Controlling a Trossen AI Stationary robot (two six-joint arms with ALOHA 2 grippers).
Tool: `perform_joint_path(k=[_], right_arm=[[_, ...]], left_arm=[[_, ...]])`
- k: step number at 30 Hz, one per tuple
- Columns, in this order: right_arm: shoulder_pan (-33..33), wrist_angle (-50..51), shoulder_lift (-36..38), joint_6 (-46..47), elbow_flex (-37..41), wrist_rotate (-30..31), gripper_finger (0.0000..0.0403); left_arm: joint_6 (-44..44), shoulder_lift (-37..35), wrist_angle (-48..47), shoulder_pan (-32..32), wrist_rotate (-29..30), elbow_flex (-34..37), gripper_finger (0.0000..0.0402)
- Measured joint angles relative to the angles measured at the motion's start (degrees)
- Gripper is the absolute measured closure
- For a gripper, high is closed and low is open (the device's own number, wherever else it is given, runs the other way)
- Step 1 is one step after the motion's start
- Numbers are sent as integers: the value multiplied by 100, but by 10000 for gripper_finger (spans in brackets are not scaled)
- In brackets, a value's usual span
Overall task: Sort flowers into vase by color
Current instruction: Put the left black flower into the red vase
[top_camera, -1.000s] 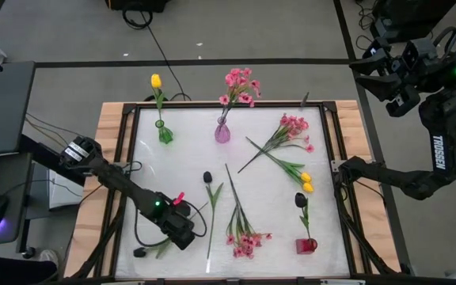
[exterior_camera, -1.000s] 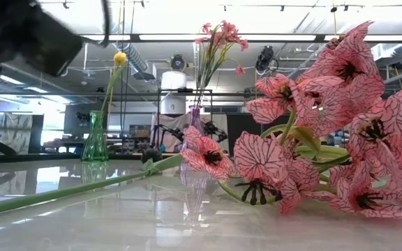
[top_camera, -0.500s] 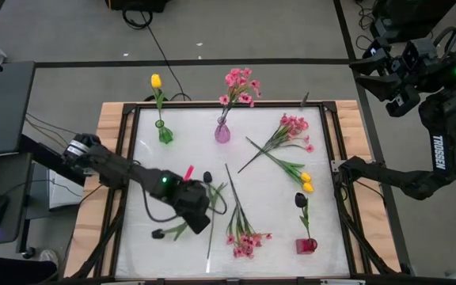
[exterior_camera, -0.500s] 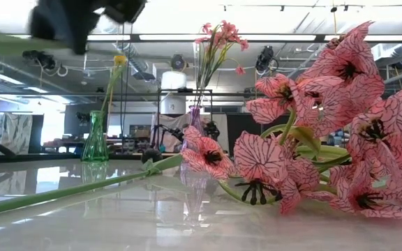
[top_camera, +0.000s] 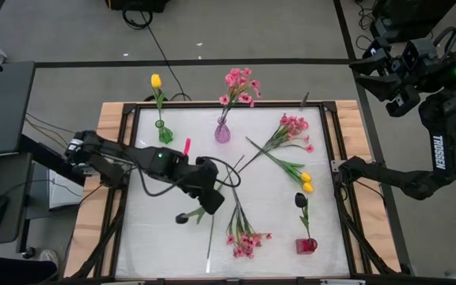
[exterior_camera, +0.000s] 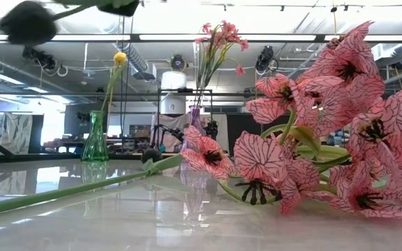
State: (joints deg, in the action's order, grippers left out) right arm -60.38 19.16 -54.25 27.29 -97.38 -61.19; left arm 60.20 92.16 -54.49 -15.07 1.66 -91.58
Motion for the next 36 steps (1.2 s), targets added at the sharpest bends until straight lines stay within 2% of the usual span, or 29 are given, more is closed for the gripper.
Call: perform_joint_path(k=[9, 13, 27, 36], right_arm=[[-1, 0, 0, 0, 0, 0, 207], [-1, 0, 1, 0, 0, 0, 207], [0, -24, -1, 2, 0, 10, 207], [-1, -103, -1, 228, 0, 343, 207]], left_arm=[[-596, -2, 1122, 13, 559, -573, 386], [-863, -7, 1803, 68, 801, -610, 386], [-1224, 0, 2891, 416, 948, -605, 386], [-2279, 0, 3891, 651, 952, -605, 386]])
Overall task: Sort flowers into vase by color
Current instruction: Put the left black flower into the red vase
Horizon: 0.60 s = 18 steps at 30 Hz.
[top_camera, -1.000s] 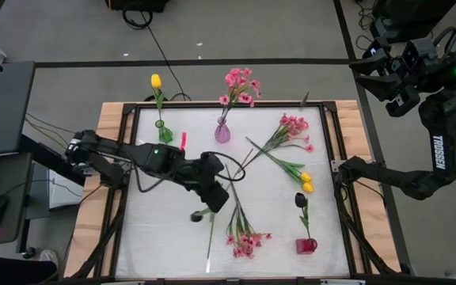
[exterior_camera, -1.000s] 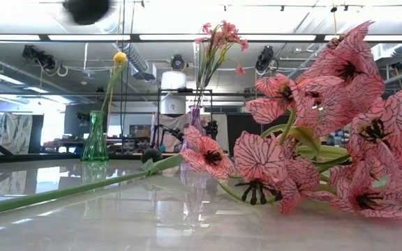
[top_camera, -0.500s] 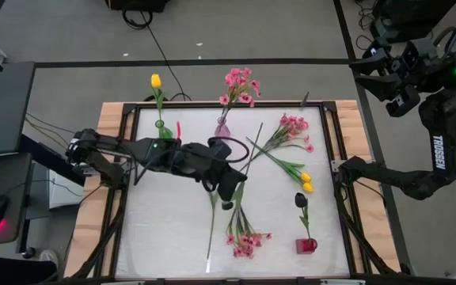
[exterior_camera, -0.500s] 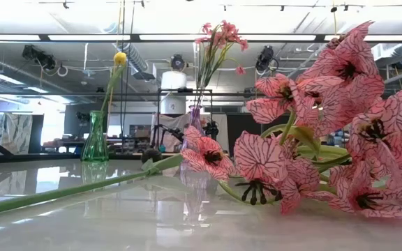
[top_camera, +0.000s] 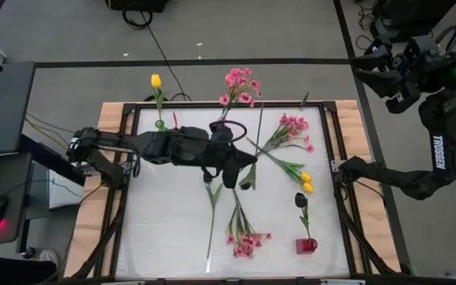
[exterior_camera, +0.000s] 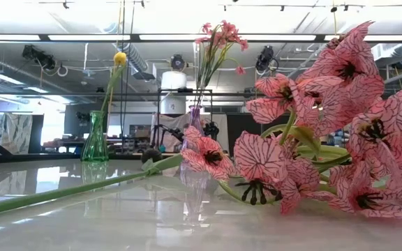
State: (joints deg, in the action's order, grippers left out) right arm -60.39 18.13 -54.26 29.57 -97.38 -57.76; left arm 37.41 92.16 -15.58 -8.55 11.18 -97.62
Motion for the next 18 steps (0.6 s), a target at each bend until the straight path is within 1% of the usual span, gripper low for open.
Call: perform_joint_path(k=[2, 7, 12, 18], right_arm=[[0, -7, 1, 128, 0, 110, 207], [-1, -7, 1, 226, -1, 147, 207], [1, -7, -13, 174, 0, 202, 207], [1, -4, -37, 176, -1, 264, 207]], left_arm=[[-206, 0, 183, 77, -55, 0, 386], [-929, 0, 474, 278, -149, 2, 386], [-2287, 0, 892, 423, -504, 2, 386], [-4091, 0, 1165, 463, -955, 2, 386]])
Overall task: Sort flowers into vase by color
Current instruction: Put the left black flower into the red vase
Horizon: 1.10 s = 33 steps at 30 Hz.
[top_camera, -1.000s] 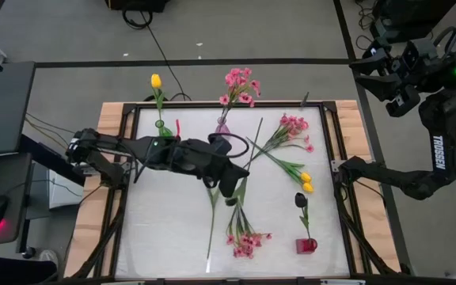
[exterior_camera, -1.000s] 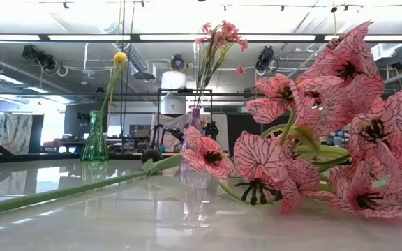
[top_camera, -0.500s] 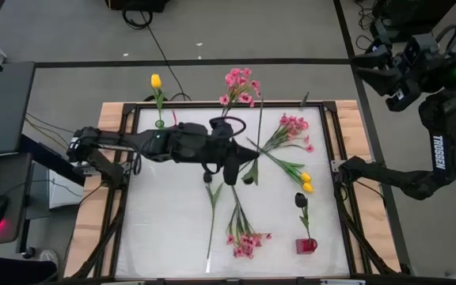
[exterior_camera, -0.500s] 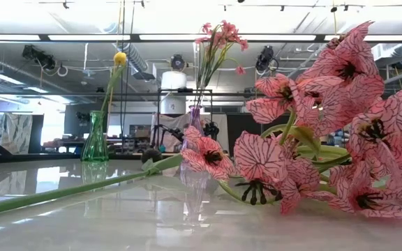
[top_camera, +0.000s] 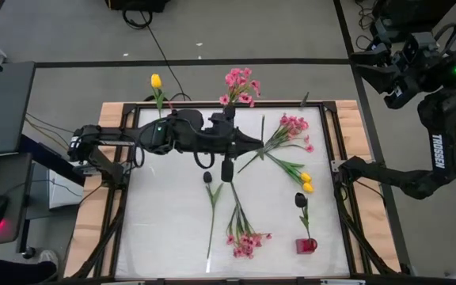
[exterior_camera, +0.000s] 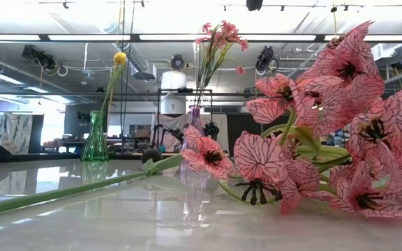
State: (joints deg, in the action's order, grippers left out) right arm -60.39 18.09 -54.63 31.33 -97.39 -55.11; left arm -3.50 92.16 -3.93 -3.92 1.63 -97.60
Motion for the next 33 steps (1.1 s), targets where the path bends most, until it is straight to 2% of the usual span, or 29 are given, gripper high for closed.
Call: perform_joint_path(k=[9, 16, 22, 26, 33], right_arm=[[-1, 0, -17, 134, -1, 43, 207], [-1, 0, -45, 1095, -1, 314, 207], [0, 126, -144, 2573, 0, 498, 207], [-1, 534, -186, 3489, 1, 514, 207], [3, 1603, -199, 3890, 1, 446, 207]], left_arm=[[-2235, 0, 676, 2, -177, 0, 386], [-3311, 0, 986, 2, -175, 0, 386], [-4430, 0, 971, 2, -175, 0, 386], [-4872, 0, 936, 83, -177, 0, 386], [-5288, 2, 652, 297, -134, 0, 386]])
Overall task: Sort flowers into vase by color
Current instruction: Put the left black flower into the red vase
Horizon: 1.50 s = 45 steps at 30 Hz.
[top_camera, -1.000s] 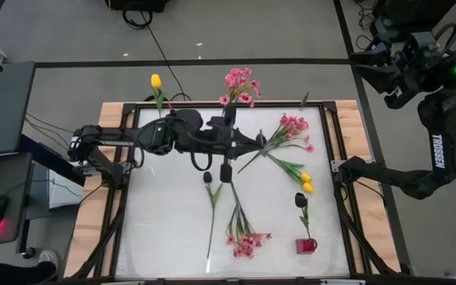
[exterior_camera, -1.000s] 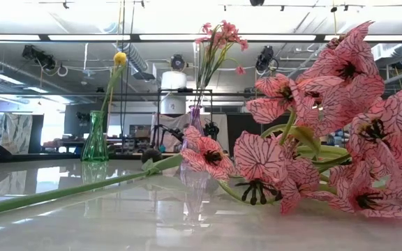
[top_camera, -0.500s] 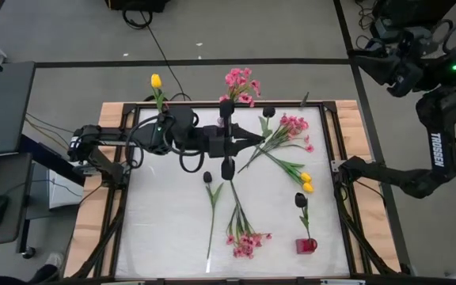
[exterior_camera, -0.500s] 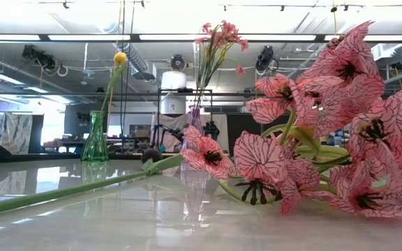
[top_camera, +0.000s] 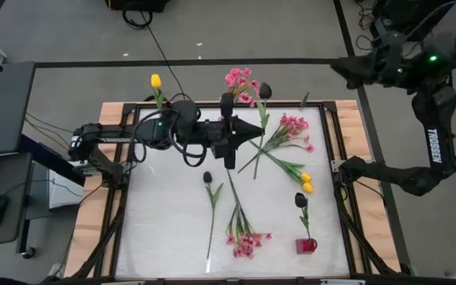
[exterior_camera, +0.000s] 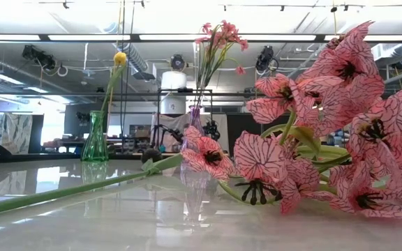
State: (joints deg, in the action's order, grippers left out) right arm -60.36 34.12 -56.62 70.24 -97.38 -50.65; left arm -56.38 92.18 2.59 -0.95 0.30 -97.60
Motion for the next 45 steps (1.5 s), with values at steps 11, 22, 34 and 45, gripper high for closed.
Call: perform_joint_path(k=[11, 22, 34, 45], right_arm=[[365, 1943, 84, 980, 0, 21, 207], [1310, 2810, -29, 1117, 0, 935, 207], [2916, 1943, -766, 822, 4, 1854, 207], [4201, 735, -1248, 1414, 2, 2621, 207]], left_arm=[[-583, 0, -99, 87, 0, 0, 386], [-749, 0, -245, 89, 2, 0, 386], [-747, 0, -254, 89, 2, 0, 386], [-954, 0, -242, 97, 354, 0, 386]])
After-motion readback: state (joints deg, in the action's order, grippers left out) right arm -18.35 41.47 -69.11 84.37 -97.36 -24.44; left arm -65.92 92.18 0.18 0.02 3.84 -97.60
